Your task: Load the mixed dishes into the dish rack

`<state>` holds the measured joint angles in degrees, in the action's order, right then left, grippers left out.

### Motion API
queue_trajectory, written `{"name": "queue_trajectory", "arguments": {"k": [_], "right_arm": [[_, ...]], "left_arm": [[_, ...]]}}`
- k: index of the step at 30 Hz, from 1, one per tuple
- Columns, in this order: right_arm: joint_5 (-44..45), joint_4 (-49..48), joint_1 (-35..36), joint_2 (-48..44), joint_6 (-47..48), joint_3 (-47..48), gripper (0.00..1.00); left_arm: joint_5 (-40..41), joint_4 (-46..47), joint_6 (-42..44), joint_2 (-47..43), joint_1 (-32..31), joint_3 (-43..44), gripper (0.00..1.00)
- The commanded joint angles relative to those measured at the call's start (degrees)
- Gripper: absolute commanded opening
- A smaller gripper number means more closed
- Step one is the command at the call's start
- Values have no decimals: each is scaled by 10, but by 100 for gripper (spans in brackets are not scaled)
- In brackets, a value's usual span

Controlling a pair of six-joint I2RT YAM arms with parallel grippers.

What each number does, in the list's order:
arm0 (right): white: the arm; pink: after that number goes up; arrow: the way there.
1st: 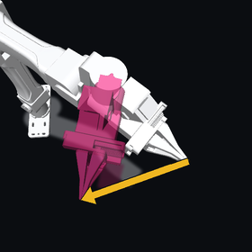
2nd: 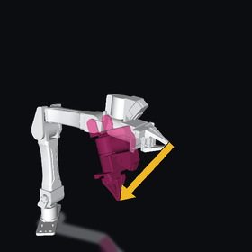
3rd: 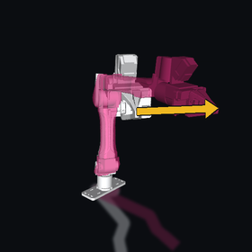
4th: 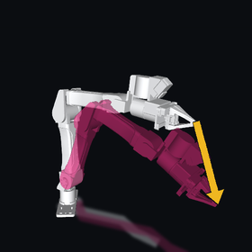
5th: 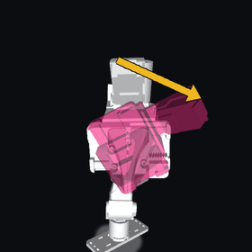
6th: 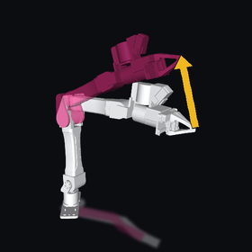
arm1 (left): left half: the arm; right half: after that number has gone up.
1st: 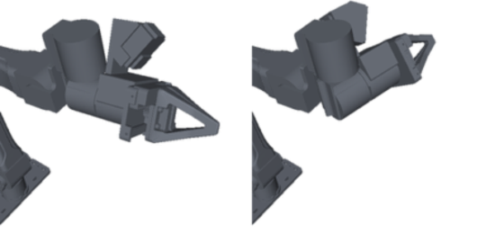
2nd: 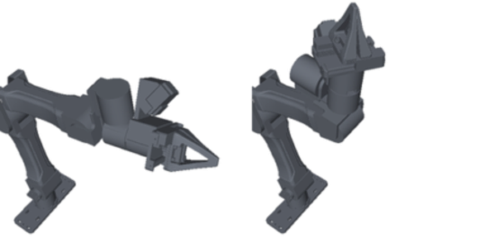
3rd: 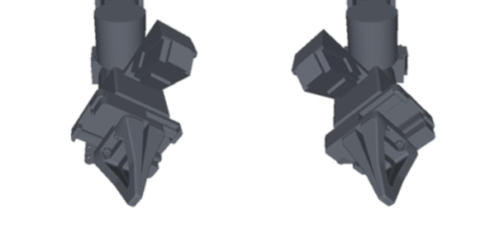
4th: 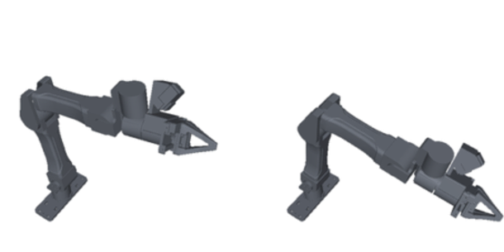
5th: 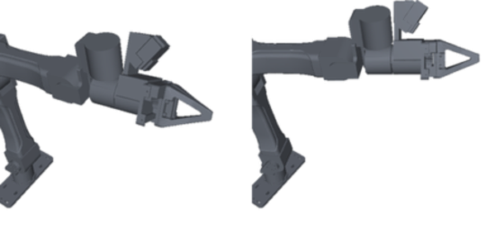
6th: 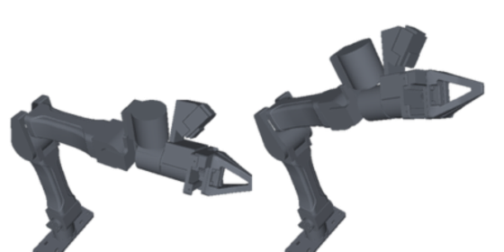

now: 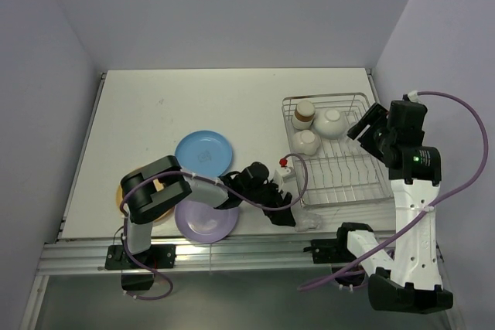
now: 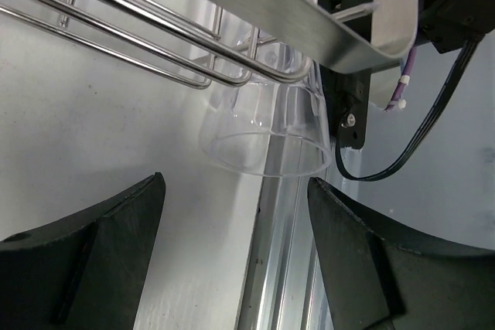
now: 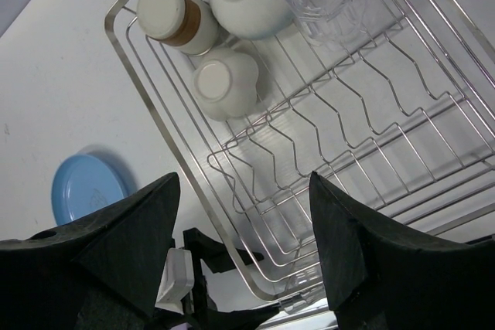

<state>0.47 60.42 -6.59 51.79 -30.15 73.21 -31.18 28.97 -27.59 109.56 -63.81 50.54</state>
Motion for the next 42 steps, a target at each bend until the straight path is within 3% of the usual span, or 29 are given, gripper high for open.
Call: {"name": "queue_trajectory", "arguments": {"k": [1,12,27,30,35,40,42], "right_arm": [[8,7,4,-15,9,18,75],[11,29,5,-17,18,36,75],[25,44,19,16,32,72,75],[27,41,23,22,33,77,75],[31,43,26,30,35,91,75],[36,45,30,26,35,82,75],[37,48,30,23,35,77,75]], "left_arm": [[0,25,16,-7,-4,-29,81],[-6,268,-52,43,-11,-72,82],[-12,347,-73,145,-11,-2,79],[-14,381,-96,166,-12,2,73],[9,444,-137,186,-25,-6,45],[18,460,-149,205,-40,16,35],[10,473,-168,211,-42,22,23]]}}
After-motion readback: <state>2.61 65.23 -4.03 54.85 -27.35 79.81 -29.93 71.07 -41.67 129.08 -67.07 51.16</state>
